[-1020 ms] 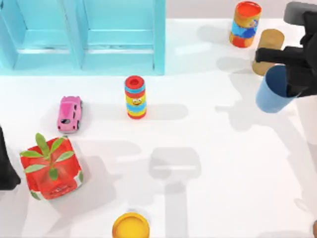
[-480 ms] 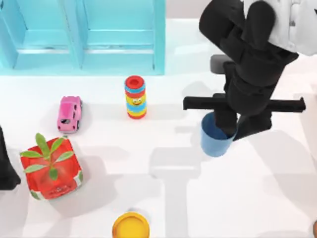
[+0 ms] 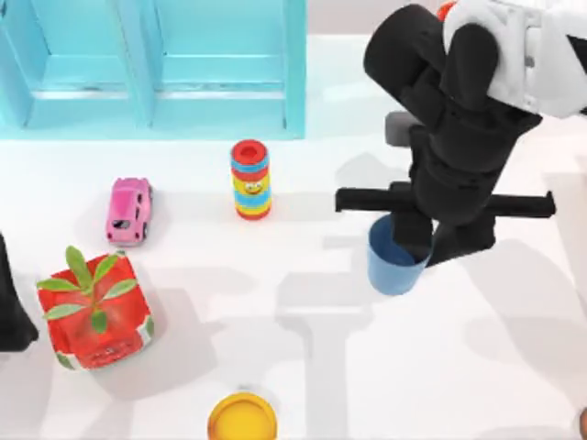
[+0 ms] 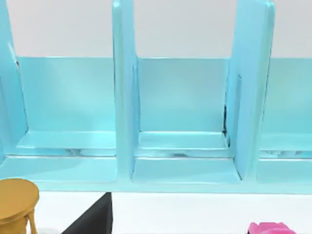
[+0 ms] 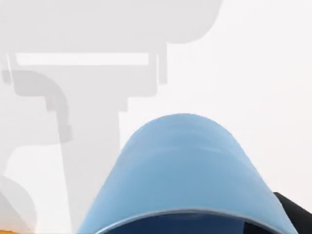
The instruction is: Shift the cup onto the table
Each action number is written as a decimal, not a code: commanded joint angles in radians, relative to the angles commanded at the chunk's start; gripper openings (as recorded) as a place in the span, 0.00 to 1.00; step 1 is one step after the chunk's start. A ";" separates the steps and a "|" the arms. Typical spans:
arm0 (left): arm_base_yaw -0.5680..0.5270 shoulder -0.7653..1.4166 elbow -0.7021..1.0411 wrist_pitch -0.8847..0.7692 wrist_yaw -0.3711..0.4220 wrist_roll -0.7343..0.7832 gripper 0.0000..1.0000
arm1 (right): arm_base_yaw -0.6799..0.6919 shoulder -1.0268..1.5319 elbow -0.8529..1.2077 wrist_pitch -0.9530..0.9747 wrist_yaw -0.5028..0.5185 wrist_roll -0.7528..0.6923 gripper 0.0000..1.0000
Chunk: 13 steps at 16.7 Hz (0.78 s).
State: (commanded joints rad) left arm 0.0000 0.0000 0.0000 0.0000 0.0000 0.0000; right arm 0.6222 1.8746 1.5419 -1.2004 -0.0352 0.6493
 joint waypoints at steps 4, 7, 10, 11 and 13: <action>0.000 0.000 0.000 0.000 0.000 0.000 1.00 | 0.016 0.031 -0.082 0.125 0.001 0.012 0.00; 0.000 0.000 0.000 0.000 0.000 0.000 1.00 | 0.027 0.052 -0.126 0.171 0.004 0.016 0.00; 0.000 0.000 0.000 0.000 0.000 0.000 1.00 | 0.027 0.052 -0.126 0.171 0.004 0.016 0.00; 0.000 0.000 0.000 0.000 0.000 0.000 1.00 | 0.027 0.052 -0.126 0.171 0.004 0.016 0.08; 0.000 0.000 0.000 0.000 0.000 0.000 1.00 | 0.027 0.052 -0.126 0.171 0.004 0.016 0.23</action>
State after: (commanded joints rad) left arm 0.0000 0.0000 0.0000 0.0000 0.0000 0.0000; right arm 0.6488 1.9263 1.4160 -1.0295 -0.0316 0.6654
